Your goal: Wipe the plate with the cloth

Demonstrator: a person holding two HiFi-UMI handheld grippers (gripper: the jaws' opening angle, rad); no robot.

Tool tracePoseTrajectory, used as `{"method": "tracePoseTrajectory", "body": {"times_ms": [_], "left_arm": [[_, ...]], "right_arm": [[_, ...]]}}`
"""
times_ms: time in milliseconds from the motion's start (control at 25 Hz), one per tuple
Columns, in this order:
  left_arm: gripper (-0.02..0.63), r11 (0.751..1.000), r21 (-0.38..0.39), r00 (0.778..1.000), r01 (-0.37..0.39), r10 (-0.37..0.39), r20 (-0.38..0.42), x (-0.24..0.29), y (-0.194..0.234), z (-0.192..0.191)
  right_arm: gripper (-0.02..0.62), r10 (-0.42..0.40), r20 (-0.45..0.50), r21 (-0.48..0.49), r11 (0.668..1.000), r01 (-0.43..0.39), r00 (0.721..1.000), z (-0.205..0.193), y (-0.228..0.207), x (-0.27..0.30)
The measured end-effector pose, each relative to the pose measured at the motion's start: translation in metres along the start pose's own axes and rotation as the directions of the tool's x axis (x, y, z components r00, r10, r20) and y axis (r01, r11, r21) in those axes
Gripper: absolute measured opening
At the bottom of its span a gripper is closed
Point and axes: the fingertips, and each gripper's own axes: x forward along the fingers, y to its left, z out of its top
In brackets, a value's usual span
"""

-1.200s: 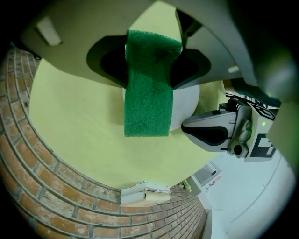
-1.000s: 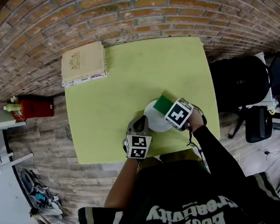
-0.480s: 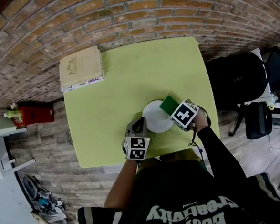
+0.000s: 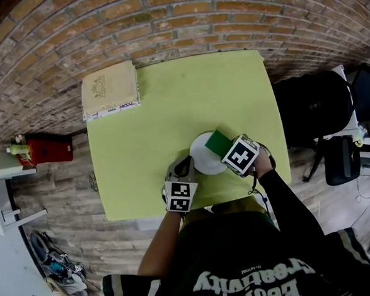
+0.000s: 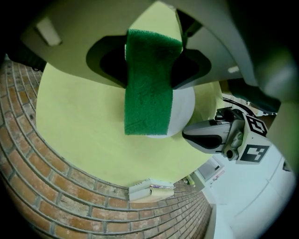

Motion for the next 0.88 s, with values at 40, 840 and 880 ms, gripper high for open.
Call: {"method": "tracePoseTrajectory", "body": {"times_ms": [40,840,880], "left_arm": [[0.006,1.0,-0.002,1.0,0.002,-0.002,0.0,-0.001,-0.001,-0.001],[0.005,1.0,0.026,1.0,0.009,-0.009,-0.01,-0.002,-0.003,-0.007],[0.006,0.999,0.04,1.0,0.011,-0.011,-0.016,-0.001,-0.005,-0.009]], "right_arm": [[0.304,0.005,0.007,-0.008,1.0,-0.005,1.0,0.003,0.004,0.0],[0.307,0.074,-0.013,-0.092,0.993,-0.074,0.997,0.033,0.053,0.023],[0.307,0.071,-0.023,-0.096,0.993,-0.073,0.997,0.031,0.052,0.025]]}}
